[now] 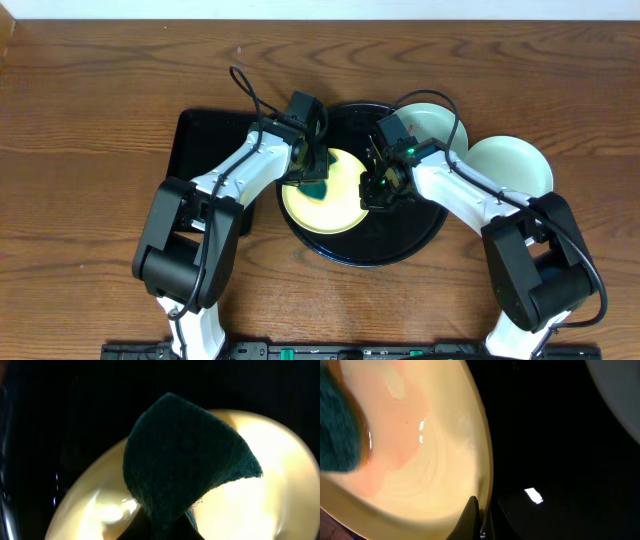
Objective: Clean dirty plates on tray and stack at the side
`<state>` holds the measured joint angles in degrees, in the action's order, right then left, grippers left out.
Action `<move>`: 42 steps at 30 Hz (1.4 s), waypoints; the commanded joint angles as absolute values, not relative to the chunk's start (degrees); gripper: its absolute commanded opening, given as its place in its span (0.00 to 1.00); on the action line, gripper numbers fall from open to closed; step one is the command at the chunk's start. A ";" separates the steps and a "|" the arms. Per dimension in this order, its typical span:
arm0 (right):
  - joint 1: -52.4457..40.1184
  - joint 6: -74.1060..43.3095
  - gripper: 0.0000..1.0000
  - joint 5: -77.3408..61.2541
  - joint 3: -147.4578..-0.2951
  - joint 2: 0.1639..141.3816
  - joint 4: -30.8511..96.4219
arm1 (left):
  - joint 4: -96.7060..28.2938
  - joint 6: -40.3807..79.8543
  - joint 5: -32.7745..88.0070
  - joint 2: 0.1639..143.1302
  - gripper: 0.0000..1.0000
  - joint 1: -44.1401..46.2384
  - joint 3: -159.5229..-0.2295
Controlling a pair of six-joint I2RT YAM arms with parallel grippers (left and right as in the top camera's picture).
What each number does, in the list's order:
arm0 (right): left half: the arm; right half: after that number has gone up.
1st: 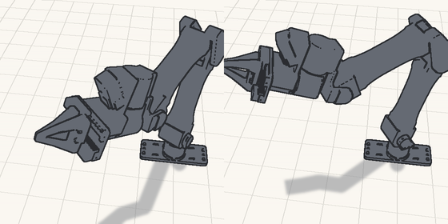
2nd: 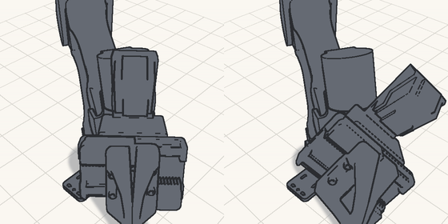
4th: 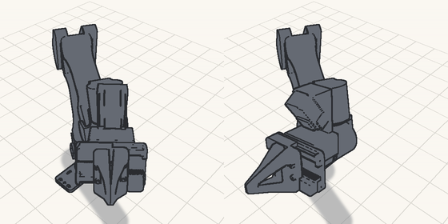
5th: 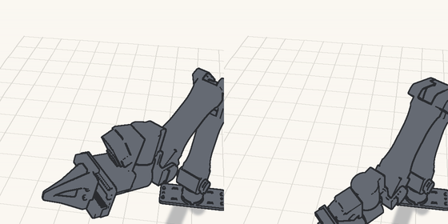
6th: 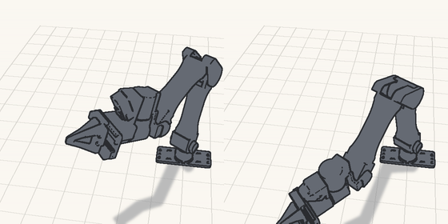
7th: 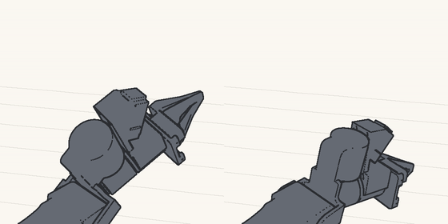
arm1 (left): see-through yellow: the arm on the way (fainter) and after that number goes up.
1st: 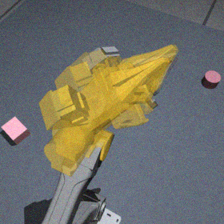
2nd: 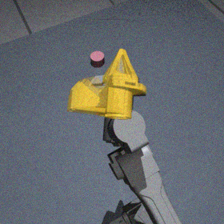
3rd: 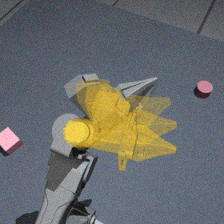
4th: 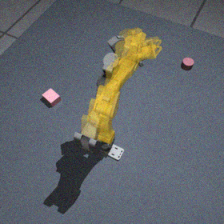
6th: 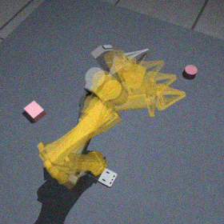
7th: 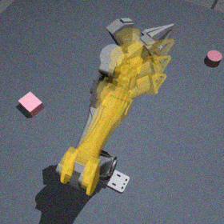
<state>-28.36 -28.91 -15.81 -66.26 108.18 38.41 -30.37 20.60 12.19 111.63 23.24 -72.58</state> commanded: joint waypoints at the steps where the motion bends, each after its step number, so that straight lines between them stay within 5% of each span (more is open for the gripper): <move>1: -28.60 -27.57 0.01 -14.81 -65.89 108.88 39.20 | -25.65 20.05 8.05 108.40 0.07 22.22 -73.54; 9: -28.60 -27.53 0.01 -14.76 -65.89 108.88 39.11 | -24.71 19.79 -4.93 98.15 0.07 20.38 -73.54; 19: -27.75 -26.59 0.01 -14.83 -65.89 108.88 34.46 | -38.92 20.73 -5.61 84.33 0.07 11.75 -73.52; 30: -27.20 -23.90 0.18 -14.85 -65.89 109.54 30.59 | -48.84 20.67 -5.61 83.81 0.08 6.87 -73.36; 42: -27.20 -23.92 0.17 -17.56 -65.89 110.78 34.76 | -48.82 20.69 -5.13 85.03 0.08 6.87 -73.36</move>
